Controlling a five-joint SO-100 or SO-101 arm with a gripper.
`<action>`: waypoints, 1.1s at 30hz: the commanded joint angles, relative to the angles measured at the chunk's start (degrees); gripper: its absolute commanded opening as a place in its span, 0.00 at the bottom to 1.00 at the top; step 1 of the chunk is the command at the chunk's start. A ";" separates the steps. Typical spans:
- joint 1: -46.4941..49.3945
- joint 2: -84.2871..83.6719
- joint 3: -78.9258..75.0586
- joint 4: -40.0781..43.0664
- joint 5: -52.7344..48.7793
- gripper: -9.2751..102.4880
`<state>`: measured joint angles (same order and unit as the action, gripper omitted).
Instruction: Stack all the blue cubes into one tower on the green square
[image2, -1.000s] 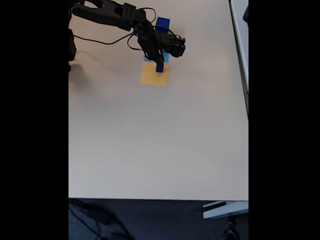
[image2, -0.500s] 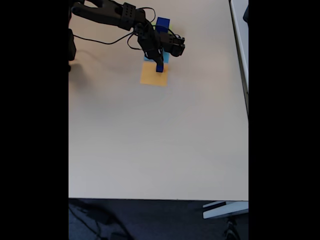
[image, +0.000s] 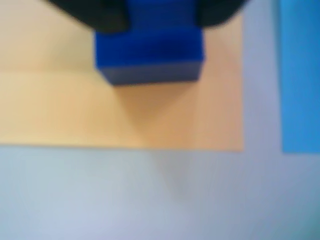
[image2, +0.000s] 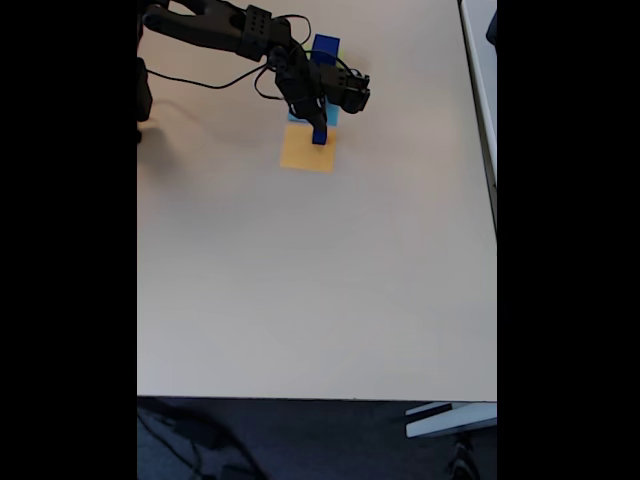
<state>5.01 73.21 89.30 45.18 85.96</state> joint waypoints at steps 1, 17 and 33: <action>0.26 4.22 -0.35 -1.14 0.26 0.10; 0.26 4.31 0.53 -1.85 0.26 0.11; 0.26 4.39 0.62 -1.85 0.00 0.13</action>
<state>5.01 73.21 90.18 44.38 85.96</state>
